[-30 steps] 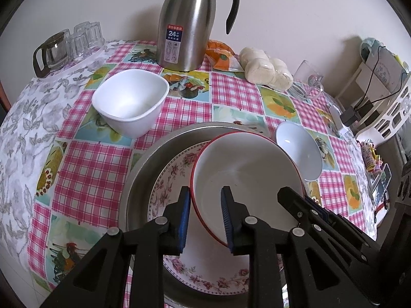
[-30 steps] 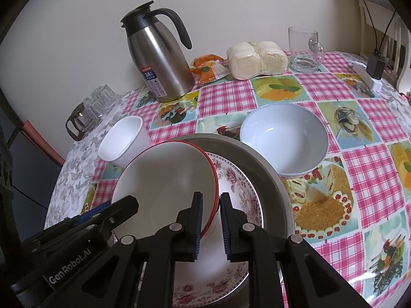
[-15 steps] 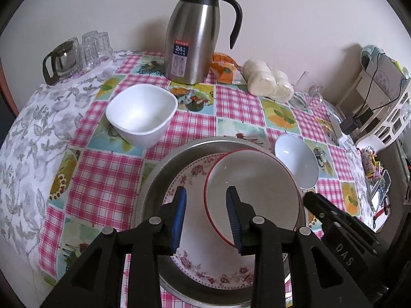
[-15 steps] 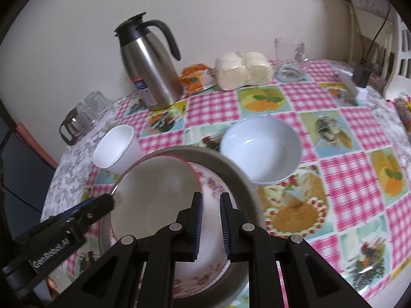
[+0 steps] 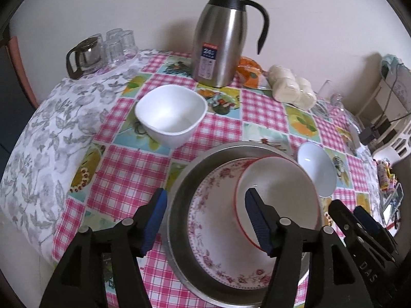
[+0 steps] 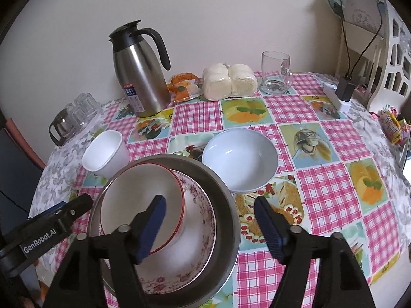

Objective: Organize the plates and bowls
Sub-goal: 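Open both tools and release the red-rimmed bowl, then raise both open tools away from the stacked basin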

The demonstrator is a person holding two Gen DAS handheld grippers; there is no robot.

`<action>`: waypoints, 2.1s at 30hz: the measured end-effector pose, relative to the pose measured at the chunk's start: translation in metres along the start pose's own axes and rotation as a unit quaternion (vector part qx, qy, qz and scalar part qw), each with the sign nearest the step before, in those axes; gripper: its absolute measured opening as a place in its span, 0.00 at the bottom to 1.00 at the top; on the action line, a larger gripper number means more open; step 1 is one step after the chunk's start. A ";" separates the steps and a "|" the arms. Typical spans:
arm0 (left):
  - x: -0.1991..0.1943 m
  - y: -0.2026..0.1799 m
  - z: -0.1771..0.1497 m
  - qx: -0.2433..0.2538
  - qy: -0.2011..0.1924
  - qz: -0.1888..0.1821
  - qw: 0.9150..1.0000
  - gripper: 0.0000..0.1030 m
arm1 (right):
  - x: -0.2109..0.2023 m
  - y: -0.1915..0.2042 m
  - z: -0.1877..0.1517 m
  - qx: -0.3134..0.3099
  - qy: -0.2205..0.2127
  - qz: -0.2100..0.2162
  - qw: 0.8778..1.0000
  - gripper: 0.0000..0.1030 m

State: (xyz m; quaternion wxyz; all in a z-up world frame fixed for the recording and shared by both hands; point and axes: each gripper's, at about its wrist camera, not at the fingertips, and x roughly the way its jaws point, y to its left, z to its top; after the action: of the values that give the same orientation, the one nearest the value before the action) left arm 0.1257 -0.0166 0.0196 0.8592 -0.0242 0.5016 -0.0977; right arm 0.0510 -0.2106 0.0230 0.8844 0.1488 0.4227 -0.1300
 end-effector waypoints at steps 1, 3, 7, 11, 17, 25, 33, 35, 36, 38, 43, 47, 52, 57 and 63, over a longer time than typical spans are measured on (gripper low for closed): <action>0.001 0.001 0.000 -0.002 0.002 0.006 1.000 0.73 | 0.001 0.000 -0.001 -0.001 0.000 0.000 1.000 0.76; 0.004 0.005 0.000 -0.009 0.006 0.015 1.000 0.77 | 0.001 0.000 -0.001 -0.002 0.001 -0.001 1.000 0.81; 0.005 0.010 -0.001 -0.016 0.006 0.027 0.999 0.80 | 0.003 -0.001 -0.001 0.000 0.001 -0.003 1.000 0.88; 0.006 0.013 -0.001 -0.018 0.001 0.041 0.999 0.85 | 0.003 -0.002 -0.001 0.002 0.000 -0.002 1.000 0.99; 0.006 0.016 0.000 -0.023 -0.007 0.051 0.998 0.85 | 0.005 -0.002 -0.002 -0.003 0.006 0.000 1.000 1.00; 0.003 0.022 0.002 -0.036 -0.020 0.055 0.998 1.00 | 0.005 -0.003 -0.002 -0.003 0.003 -0.001 1.000 1.00; 0.001 0.019 0.002 -0.033 -0.034 0.042 0.998 1.00 | 0.000 -0.001 -0.001 -0.005 -0.015 0.012 1.000 1.00; 0.000 0.018 0.002 -0.033 -0.038 0.038 0.998 1.00 | -0.001 -0.002 0.000 -0.005 -0.021 0.021 1.000 1.00; 0.000 0.019 0.002 -0.036 -0.040 0.036 0.998 1.00 | -0.001 -0.002 0.000 -0.004 -0.024 0.024 0.999 1.00; -0.001 0.021 0.002 -0.047 -0.046 0.026 0.998 1.00 | -0.003 -0.004 0.001 0.000 -0.029 0.027 0.999 1.00; -0.010 0.021 0.005 -0.057 -0.082 0.006 0.995 1.00 | -0.002 -0.013 0.001 0.012 -0.024 0.045 0.999 1.00; -0.011 0.013 0.009 -0.034 -0.098 0.020 0.994 1.00 | -0.005 -0.024 0.003 0.026 -0.036 0.059 0.997 1.00; -0.004 -0.003 0.017 -0.008 -0.091 0.000 0.996 1.00 | -0.009 -0.041 0.008 0.043 -0.058 0.071 0.995 1.00; 0.002 -0.016 0.028 -0.009 -0.065 -0.053 0.996 1.00 | -0.005 -0.051 0.009 0.057 -0.047 0.083 0.994 1.00; 0.002 -0.025 0.059 -0.010 -0.051 -0.055 0.997 1.00 | 0.001 -0.052 0.010 0.053 -0.031 0.078 0.995 1.00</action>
State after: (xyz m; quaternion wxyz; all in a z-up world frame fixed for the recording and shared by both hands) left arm 0.1740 -0.0445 0.0507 0.8767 -0.0654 0.4561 -0.1381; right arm 0.0402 -0.2619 0.0204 0.8957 0.2237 0.3744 -0.0870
